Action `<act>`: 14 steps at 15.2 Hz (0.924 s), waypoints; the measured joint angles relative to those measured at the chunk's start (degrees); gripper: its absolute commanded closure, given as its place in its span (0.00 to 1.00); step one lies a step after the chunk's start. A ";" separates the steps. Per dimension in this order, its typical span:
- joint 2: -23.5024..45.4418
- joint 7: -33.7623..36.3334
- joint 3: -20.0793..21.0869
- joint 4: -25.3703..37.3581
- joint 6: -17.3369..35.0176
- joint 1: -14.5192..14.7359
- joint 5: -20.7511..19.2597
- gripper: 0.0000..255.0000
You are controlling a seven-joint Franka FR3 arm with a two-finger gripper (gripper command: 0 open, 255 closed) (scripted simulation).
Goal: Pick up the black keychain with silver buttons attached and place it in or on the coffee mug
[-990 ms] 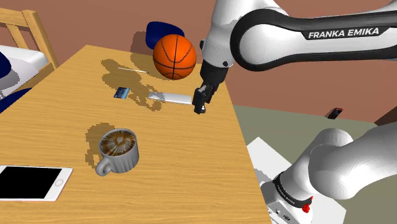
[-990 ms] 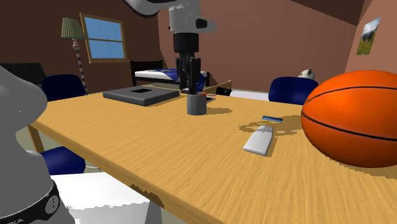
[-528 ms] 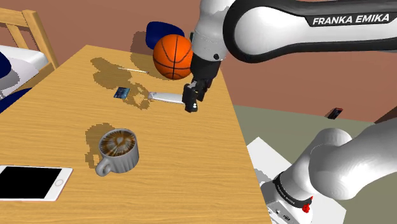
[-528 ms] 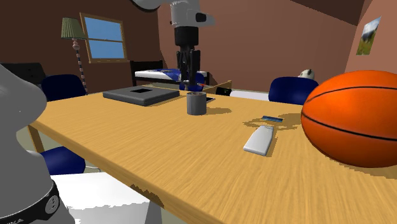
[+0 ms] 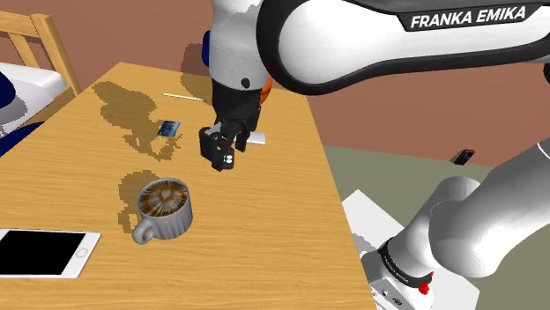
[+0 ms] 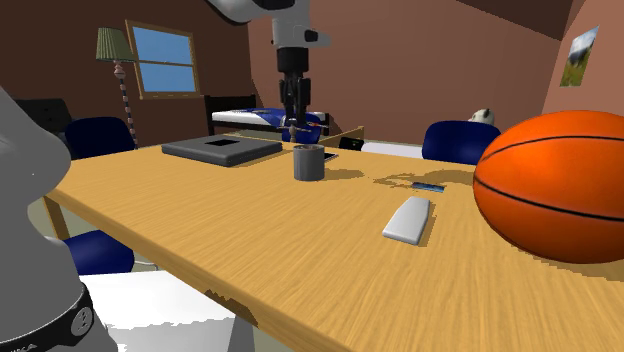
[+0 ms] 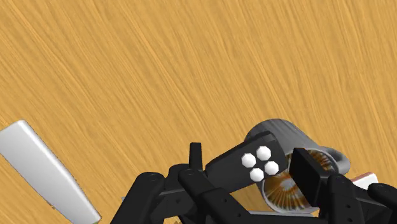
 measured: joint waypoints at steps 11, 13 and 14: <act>22.99 17.74 7.08 25.62 -5.81 8.46 -12.22 1.00; 24.62 18.67 7.10 26.82 -5.66 9.27 -13.17 1.00; 24.86 18.79 7.05 26.28 -4.94 9.30 -13.31 1.00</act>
